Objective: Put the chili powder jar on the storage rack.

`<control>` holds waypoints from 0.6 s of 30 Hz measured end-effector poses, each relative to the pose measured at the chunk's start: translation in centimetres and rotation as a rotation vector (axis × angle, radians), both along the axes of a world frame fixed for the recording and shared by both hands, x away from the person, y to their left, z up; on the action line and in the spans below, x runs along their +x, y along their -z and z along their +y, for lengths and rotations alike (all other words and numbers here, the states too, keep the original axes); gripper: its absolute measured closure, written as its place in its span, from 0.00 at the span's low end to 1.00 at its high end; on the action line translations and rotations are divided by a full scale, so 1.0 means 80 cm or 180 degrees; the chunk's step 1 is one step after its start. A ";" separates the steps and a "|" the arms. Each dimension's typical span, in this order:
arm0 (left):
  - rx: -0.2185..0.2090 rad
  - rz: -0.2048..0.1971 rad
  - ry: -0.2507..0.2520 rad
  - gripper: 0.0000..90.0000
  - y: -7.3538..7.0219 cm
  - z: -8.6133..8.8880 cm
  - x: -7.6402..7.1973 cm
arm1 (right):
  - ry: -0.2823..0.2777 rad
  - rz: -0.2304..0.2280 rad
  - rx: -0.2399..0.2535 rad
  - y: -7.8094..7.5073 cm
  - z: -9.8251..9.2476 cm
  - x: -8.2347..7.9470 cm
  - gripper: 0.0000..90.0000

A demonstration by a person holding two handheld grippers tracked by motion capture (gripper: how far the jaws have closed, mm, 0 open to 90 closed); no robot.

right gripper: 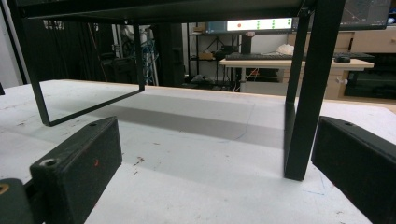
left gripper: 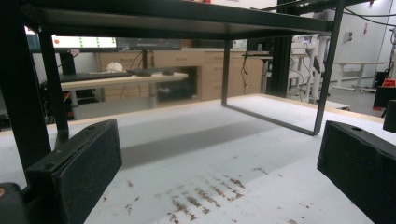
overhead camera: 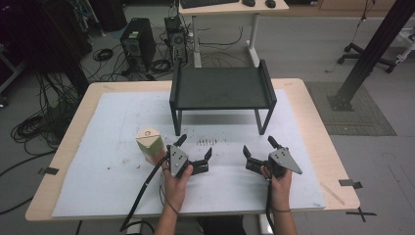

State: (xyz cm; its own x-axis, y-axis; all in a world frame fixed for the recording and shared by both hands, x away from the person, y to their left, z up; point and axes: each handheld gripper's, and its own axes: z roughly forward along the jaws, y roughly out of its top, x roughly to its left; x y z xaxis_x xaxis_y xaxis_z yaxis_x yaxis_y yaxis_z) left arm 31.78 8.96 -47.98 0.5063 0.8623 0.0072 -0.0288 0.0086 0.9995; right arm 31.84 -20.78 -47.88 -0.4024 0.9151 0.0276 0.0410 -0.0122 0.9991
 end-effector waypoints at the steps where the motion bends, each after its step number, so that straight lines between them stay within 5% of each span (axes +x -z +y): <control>1: -0.0003 0.0004 -0.0001 0.00 0.000 0.000 0.000 | -0.0001 0.0002 -0.0002 0.000 0.000 0.000 0.01; 18: 0.0030 0.0075 -0.0065 0.00 -0.001 0.000 -0.007 | 0.0014 -0.0009 -0.0001 0.000 0.000 0.000 0.01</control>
